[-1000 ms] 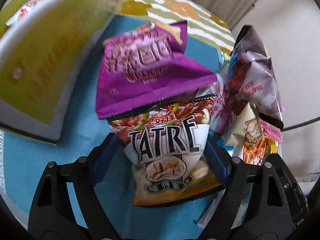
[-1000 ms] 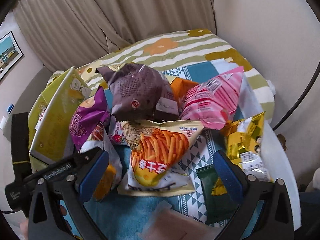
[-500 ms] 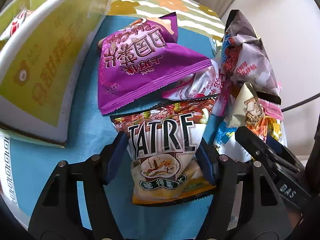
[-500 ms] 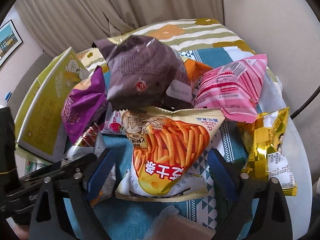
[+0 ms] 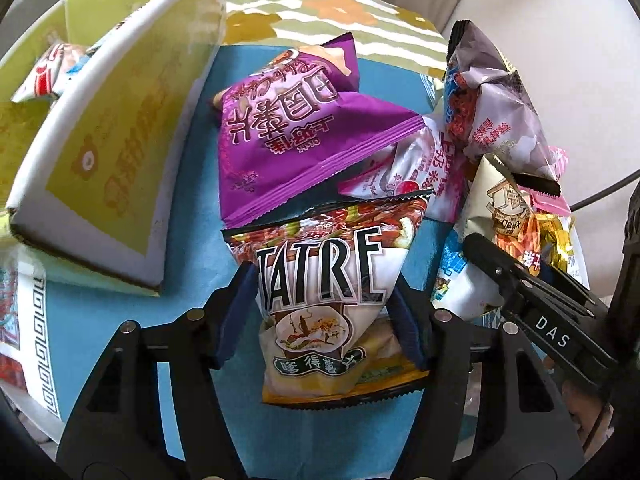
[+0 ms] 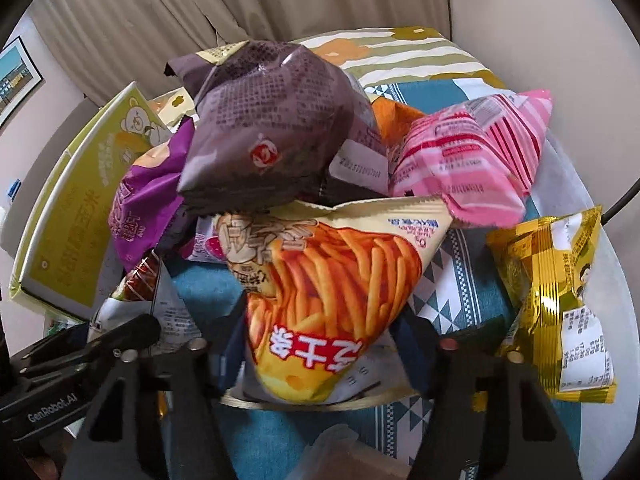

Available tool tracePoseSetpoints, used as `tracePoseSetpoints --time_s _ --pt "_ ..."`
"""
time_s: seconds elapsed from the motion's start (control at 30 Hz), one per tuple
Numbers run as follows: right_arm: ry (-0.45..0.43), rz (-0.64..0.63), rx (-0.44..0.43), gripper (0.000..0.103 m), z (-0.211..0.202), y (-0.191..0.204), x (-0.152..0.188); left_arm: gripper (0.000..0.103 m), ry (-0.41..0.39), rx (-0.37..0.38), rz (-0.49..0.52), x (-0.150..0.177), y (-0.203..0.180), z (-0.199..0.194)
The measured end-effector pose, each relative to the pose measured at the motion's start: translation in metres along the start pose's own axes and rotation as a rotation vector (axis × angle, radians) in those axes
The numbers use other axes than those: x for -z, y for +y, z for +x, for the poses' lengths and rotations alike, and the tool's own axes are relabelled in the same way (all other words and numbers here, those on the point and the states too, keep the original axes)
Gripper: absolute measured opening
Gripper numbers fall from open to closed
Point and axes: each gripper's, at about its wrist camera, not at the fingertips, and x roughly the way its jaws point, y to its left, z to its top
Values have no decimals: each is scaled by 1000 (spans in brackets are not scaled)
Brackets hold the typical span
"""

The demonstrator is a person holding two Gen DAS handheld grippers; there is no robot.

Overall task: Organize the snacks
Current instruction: 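Grasp the TATRE bag with the left tool while the right tool grasps the orange fries bag, then carry both bags into the yellow box and open both tools to release them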

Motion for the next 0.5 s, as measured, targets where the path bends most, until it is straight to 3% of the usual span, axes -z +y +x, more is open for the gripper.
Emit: tracePoseSetpoints --time_s 0.5 --pt "-80 -24 -44 49 -54 9 15 58 -83 -7 -8 23 -3 -55"
